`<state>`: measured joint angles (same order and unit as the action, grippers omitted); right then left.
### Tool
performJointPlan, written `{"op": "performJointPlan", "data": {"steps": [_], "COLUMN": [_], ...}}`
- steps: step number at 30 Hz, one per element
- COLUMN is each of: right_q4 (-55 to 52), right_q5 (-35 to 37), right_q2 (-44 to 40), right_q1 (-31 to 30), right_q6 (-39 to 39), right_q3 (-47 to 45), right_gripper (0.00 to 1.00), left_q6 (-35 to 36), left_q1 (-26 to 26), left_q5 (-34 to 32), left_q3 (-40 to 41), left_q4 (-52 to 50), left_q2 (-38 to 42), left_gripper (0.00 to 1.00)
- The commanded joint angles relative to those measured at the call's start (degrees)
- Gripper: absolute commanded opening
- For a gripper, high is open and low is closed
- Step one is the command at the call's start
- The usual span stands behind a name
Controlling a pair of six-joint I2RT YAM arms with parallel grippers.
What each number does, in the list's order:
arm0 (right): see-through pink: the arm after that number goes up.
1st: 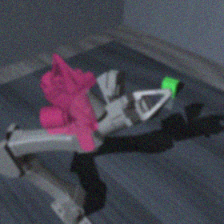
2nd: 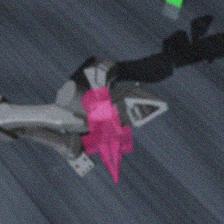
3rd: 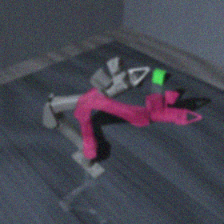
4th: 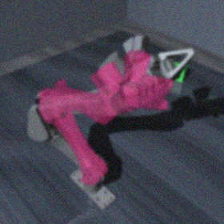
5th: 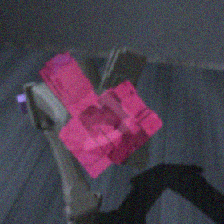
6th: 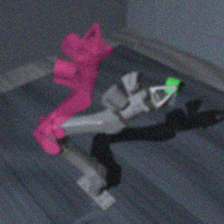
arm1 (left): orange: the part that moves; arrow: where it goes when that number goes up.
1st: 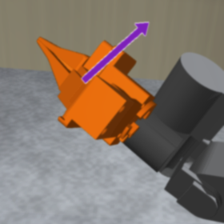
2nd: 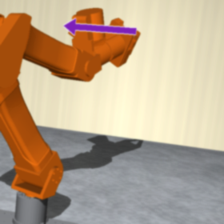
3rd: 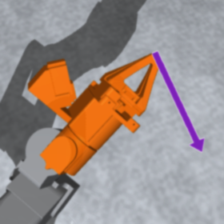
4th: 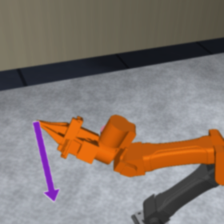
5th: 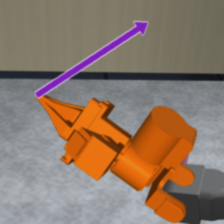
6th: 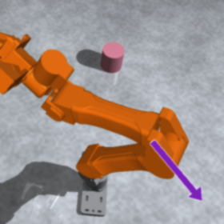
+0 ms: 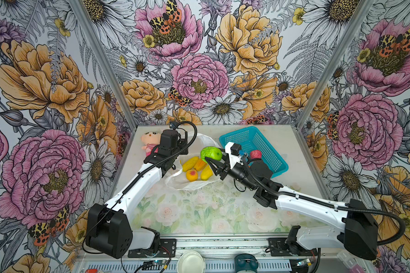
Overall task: Untie the knot of the plastic bag and take out the fruit
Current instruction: Place the fruit in the basket.
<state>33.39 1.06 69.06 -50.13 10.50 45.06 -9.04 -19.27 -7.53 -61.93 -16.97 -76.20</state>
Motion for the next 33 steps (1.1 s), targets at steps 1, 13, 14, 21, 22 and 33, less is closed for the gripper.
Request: {"op": "performJointPlan", "data": {"steps": [1, 13, 14, 21, 22, 33], "right_q4": [-7.3, -24.7, -25.2, -27.2, -27.8, -30.7], "right_q5": [8.6, 7.1, 7.0, 2.5, 2.4, 6.2], "right_q2": [-4.5, 9.6, 11.4, 22.2, 24.1, 35.5], "right_q1": [5.8, 25.0, 25.2, 26.4, 26.4, 27.2], "right_q6": [0.2, 5.3, 4.7, 5.8, 6.2, 7.1], "right_q3": [-5.7, -0.2, 0.3, 7.0, 8.4, 16.9], "right_gripper": [0.25, 0.20, 0.19, 0.21, 0.21, 0.49], "left_q6": [1.8, -15.3, -15.5, -16.2, -15.2, -10.9], "left_q1": [0.0, -1.1, -1.1, -3.5, -4.0, -7.3], "left_q5": [1.5, 6.1, 5.8, 0.4, 0.3, 1.5], "left_q3": [1.7, 0.4, -0.3, 10.0, 10.1, 9.8], "left_q4": [0.9, -8.3, -10.0, 1.9, 2.0, 4.3], "left_q2": [1.9, 1.5, 1.5, 5.1, 4.6, -2.0], "left_gripper": [0.00, 0.00, 0.00, 0.00, 0.00, 0.00]}}
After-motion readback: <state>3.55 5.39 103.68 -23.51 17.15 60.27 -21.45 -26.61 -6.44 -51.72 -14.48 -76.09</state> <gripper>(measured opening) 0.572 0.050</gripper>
